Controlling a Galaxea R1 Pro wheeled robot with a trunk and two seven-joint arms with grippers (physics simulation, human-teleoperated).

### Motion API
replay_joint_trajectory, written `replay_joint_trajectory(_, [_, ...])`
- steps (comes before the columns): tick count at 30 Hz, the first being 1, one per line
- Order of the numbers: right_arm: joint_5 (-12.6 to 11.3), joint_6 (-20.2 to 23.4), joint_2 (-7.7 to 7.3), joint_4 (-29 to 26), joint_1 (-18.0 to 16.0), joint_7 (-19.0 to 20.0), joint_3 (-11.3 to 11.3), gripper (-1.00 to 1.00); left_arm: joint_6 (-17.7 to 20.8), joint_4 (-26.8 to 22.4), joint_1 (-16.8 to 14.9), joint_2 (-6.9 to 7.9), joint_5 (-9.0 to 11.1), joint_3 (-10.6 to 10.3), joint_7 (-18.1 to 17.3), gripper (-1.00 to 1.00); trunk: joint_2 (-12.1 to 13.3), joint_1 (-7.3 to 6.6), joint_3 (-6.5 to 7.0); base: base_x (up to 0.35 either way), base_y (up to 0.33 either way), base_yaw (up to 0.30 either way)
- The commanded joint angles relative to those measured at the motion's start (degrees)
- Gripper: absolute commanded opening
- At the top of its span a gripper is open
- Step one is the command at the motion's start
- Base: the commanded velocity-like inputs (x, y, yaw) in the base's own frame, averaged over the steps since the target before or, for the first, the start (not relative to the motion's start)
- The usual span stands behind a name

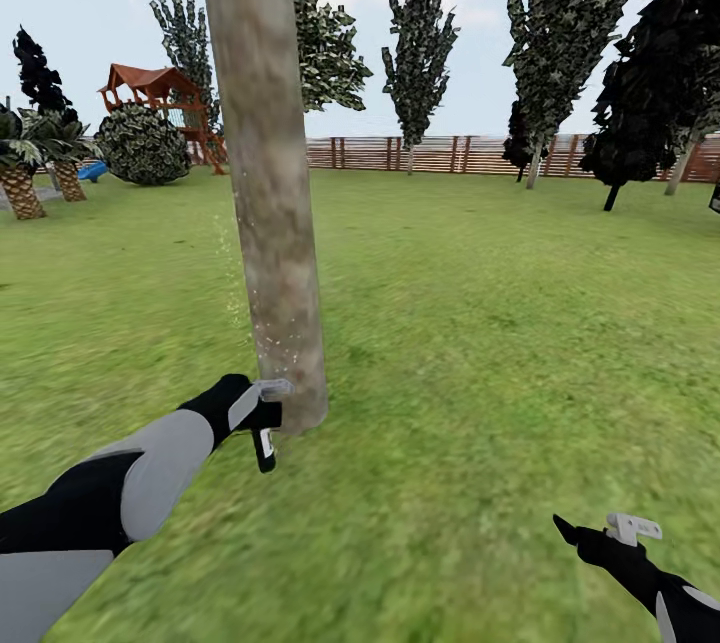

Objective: In the garden, pick up the pesticide atomizer on the floor and spray pesticide onto both trees until each tree trunk is fully covered.

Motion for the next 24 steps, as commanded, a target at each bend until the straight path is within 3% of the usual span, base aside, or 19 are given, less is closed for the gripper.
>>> replay_joint_trajectory(1, [0.0,0.0,0.0,0.0,0.0,0.0,0.0,1.0,1.6,-1.5,0.0,0.18,0.2,0.2,0.0,-1.0,0.0,0.0,-0.01,0.0,0.0,0.0])
replay_joint_trajectory(8, [0.0,0.0,-0.09,0.1,0.0,-0.1,0.0,1.0,12.8,-13.4,0.0,0.93,0.0,0.1,0.1,-1.0,0.0,0.0,-0.01,0.0,0.0,0.0])
replay_joint_trajectory(11, [0.0,0.0,-0.15,0.1,0.0,-0.1,0.0,1.0,20.1,-20.3,-0.1,0.97,-0.2,0.0,0.1,-1.0,0.0,0.0,-0.01,0.0,0.0,0.0])
replay_joint_trajectory(14, [0.0,0.0,-0.23,0.1,0.0,-0.1,0.0,1.0,21.6,-21.3,-0.4,0.97,-0.4,-0.1,0.2,-1.0,0.0,0.0,-0.01,0.0,0.0,0.0])
replay_joint_trajectory(19, [0.0,0.0,-0.36,0.1,0.0,-0.1,0.0,1.0,22.2,-21.5,-2.2,0.92,-4.3,-0.1,0.2,-1.0,0.0,0.0,-0.01,0.0,0.0,0.0])
replay_joint_trajectory(24, [0.0,0.0,-0.43,0.1,0.0,-0.1,0.0,1.0,22.5,-21.5,-5.6,0.74,-4.5,-0.1,0.2,-1.0,0.0,0.0,-0.01,0.0,0.0,0.0])
